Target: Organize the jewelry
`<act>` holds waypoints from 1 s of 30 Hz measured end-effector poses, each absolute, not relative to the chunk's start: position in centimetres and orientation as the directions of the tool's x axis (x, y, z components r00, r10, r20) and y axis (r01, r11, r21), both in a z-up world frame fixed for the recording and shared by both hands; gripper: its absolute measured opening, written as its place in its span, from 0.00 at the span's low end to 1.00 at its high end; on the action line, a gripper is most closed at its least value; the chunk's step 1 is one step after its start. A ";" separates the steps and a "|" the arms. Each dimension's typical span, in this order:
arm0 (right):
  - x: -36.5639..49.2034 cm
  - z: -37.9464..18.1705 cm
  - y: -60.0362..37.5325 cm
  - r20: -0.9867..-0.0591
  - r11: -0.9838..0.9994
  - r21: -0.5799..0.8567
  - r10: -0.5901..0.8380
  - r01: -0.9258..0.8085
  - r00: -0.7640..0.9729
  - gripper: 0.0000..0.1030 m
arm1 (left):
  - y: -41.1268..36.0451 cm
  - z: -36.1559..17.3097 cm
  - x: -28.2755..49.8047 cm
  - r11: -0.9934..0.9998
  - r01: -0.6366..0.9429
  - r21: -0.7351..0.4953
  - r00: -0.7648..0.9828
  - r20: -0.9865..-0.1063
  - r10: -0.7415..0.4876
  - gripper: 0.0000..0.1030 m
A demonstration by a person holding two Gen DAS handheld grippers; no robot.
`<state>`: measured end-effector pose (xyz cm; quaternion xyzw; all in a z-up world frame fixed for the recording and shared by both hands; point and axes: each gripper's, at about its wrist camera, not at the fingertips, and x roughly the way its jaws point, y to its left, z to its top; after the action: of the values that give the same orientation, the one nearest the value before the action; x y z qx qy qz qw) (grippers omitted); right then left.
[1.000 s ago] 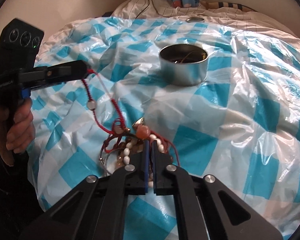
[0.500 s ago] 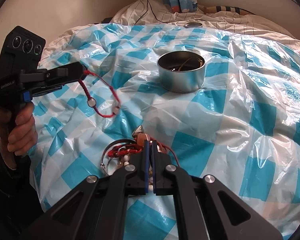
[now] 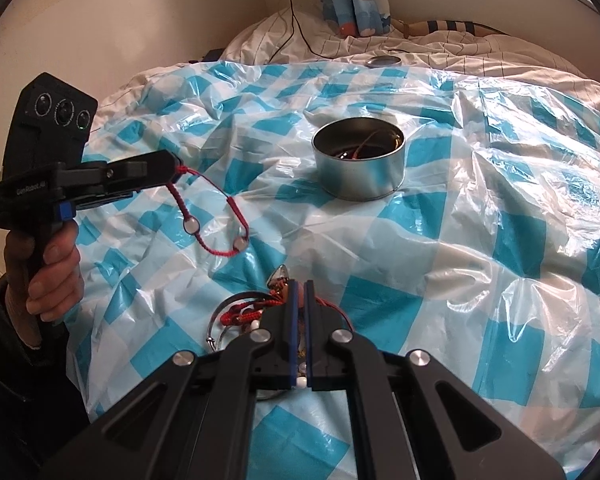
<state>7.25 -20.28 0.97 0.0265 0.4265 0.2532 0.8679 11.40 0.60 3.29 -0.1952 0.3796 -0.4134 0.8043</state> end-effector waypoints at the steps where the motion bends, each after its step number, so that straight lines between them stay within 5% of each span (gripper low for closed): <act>1: 7.4 0.8 -20.3 -0.733 0.868 0.270 0.466 -0.417 0.495 0.03 | 0.6 3.3 11.4 0.581 0.516 -0.629 0.369 -0.449 -0.814 0.04; 10: 7.7 -0.6 -20.0 -0.776 0.864 0.298 0.467 -0.406 0.424 0.03 | 0.9 3.3 11.4 0.579 0.515 -0.632 0.372 -0.444 -0.815 0.04; 12: 7.5 -1.1 -19.1 -0.796 0.868 0.260 0.441 -0.423 0.414 0.19 | 0.9 3.3 11.5 0.580 0.514 -0.632 0.374 -0.444 -0.814 0.04; 13: 7.4 -1.1 -18.8 -0.800 0.874 0.236 0.423 -0.424 0.426 0.48 | 0.9 3.3 11.5 0.580 0.513 -0.633 0.373 -0.444 -0.815 0.04; 14: 7.1 -0.7 -18.7 -0.787 0.871 0.222 0.425 -0.437 0.447 0.59 | 0.9 3.3 11.5 0.580 0.513 -0.632 0.374 -0.444 -0.814 0.04; 22: 7.9 -0.3 -21.0 -0.776 0.899 0.244 0.406 -0.363 0.483 0.56 | 1.0 3.4 11.5 0.580 0.511 -0.634 0.376 -0.441 -0.815 0.04; 25: 8.4 -2.0 -20.7 -0.820 0.897 0.260 0.401 -0.358 0.408 0.46 | 1.0 3.4 11.5 0.579 0.513 -0.633 0.375 -0.442 -0.815 0.04; 27: 8.6 -2.7 -20.5 -0.829 0.890 0.285 0.415 -0.354 0.374 0.18 | 1.0 3.4 11.5 0.579 0.514 -0.633 0.375 -0.442 -0.815 0.04; 30: 8.4 -2.2 -20.8 -0.812 0.886 0.301 0.432 -0.351 0.393 0.08 | 1.1 3.4 11.5 0.579 0.510 -0.636 0.378 -0.439 -0.815 0.04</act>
<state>8.37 -20.81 -2.19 0.0404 0.4983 0.2349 0.8336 11.52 1.09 3.43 -0.2027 0.3763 -0.4114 0.8050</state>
